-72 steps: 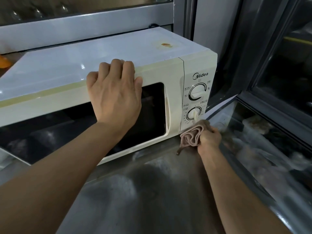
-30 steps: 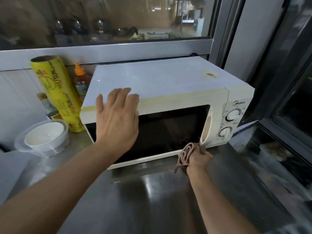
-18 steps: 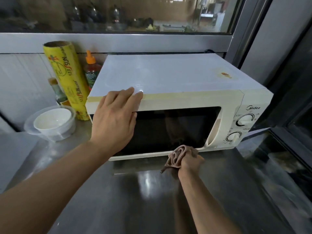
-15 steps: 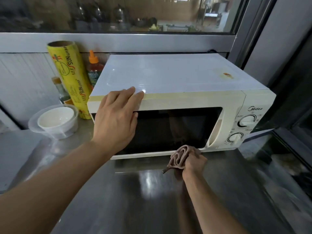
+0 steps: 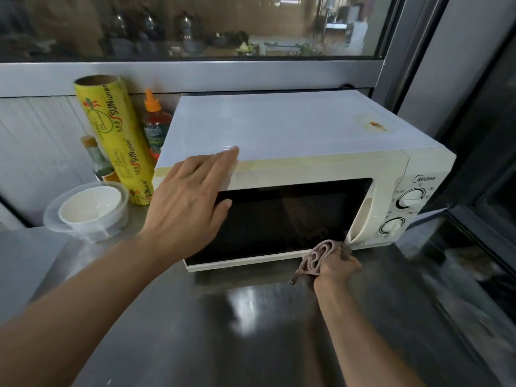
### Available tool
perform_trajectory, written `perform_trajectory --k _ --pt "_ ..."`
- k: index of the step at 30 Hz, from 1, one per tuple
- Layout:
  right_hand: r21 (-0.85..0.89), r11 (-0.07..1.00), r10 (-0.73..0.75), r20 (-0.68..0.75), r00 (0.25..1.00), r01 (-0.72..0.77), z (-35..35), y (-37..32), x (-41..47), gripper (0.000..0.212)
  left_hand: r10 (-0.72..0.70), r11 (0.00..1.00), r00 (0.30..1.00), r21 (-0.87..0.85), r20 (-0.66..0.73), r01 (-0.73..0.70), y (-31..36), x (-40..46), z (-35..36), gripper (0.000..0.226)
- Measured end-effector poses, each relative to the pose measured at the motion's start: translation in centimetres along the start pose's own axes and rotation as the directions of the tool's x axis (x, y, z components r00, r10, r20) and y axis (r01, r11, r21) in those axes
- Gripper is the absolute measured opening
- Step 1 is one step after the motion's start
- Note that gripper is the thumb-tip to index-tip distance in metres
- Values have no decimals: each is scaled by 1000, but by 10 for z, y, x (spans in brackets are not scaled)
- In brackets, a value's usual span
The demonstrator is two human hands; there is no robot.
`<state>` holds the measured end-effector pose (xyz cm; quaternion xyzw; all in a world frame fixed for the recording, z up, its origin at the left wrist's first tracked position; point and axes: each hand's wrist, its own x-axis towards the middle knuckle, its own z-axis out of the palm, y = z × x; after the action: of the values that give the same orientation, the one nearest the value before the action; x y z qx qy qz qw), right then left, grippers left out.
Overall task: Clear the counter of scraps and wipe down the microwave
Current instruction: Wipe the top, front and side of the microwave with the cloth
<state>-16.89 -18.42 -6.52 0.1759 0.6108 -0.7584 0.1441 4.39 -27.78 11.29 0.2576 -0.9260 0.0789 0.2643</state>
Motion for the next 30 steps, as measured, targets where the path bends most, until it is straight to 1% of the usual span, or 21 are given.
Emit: perform_trajectory --k 2,4,6,9,13,15,17,21,25,28,30 --pt "-2 1000 -19 -45 999 19 3 -1 -4 16 18 999 1000 -47 3 -18 -12 -1 -4 62" --pt "6 1000 -1 -78 997 1 4 -2 -8 23 46 999 999 -29 2 -46 -26 -3 -6 56" --pt "19 1000 26 -99 995 -25 8 0 -9 32 51 999 999 -11 15 -51 -40 -5 -7 56" --pt "-18 1000 8 -149 989 -11 12 3 -16 36 79 997 997 -28 20 -78 -57 -10 -6 55" --pt "-42 999 -7 -156 988 1 19 10 -32 38 128 979 991 -157 -39 -133 -69 -7 -4 52" --pt "-85 996 -6 -163 987 -8 27 19 -46 40 154 966 986 -199 -60 -163 -73 -4 -4 49" --pt "-121 993 -23 -157 987 4 33 32 -59 39 191 956 979 -213 -64 -201 -79 -2 -5 50" --pt "-95 995 -40 -116 992 29 44 56 -83 31 246 936 967 -242 -71 -256 -87 -3 -1 52" --pt "-75 996 -46 -63 997 41 60 80 -111 24 227 919 970 -311 -82 -242 -87 -5 2 55" --pt "-59 998 -33 -29 999 31 72 100 -135 16 235 912 967 -324 -95 -254 -88 -5 3 56" --pt "-85 996 -22 -21 1000 20 77 112 -150 19 251 912 963 -309 -95 -268 -90 -5 3 57"
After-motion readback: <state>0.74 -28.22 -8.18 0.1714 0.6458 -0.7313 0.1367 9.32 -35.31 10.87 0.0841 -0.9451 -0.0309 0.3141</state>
